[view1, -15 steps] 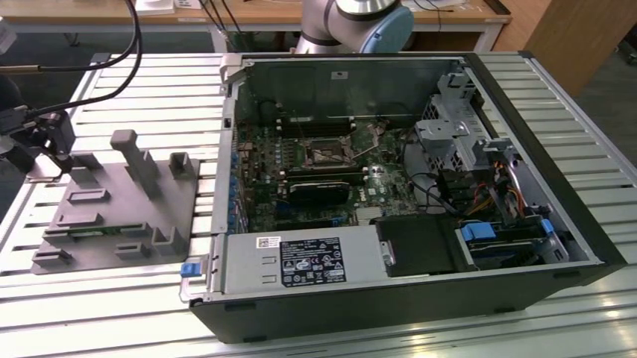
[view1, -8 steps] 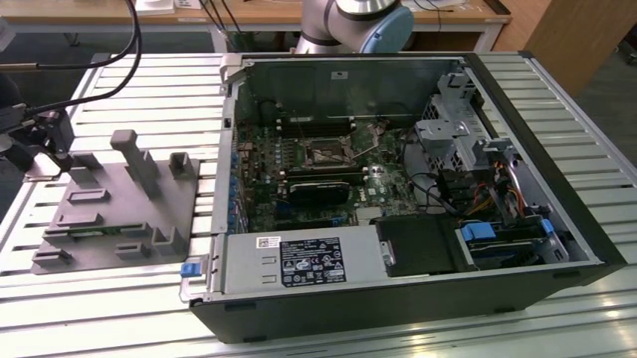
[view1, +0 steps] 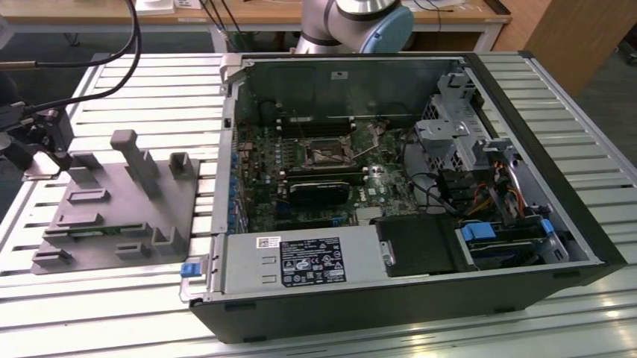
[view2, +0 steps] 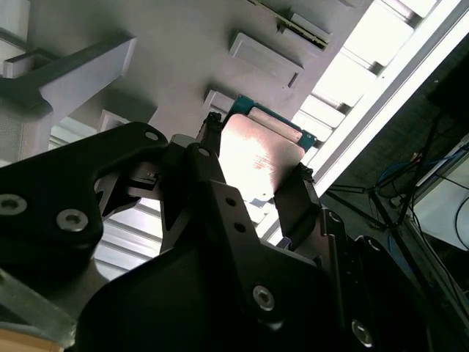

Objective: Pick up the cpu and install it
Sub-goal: 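Pick up the cpu and move it towards the insertion slot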

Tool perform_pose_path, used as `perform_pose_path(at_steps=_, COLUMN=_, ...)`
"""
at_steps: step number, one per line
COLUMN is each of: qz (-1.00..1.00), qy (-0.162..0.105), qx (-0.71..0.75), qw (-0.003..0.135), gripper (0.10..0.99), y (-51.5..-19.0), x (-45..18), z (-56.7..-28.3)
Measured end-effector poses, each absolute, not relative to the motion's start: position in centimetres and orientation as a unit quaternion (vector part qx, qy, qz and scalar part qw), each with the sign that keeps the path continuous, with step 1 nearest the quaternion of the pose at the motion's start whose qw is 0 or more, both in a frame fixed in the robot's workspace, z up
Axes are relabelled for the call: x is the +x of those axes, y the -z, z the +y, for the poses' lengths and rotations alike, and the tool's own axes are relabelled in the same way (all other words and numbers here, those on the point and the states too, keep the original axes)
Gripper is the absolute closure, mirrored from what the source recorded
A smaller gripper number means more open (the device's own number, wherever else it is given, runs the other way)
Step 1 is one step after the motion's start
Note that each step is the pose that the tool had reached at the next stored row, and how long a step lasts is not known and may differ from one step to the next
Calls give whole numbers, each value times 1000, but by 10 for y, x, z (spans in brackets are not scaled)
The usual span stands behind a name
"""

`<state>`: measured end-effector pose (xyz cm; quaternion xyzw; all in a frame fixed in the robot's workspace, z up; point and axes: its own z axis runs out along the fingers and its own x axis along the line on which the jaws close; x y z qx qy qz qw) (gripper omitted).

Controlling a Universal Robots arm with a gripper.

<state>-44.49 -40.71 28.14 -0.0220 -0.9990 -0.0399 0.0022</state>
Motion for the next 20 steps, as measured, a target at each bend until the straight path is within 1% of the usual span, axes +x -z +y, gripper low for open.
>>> perform_pose_path(at_steps=20, qz=-999, qy=43, qx=-22, qw=2, gripper=545, y=-289, x=-445, z=-407)
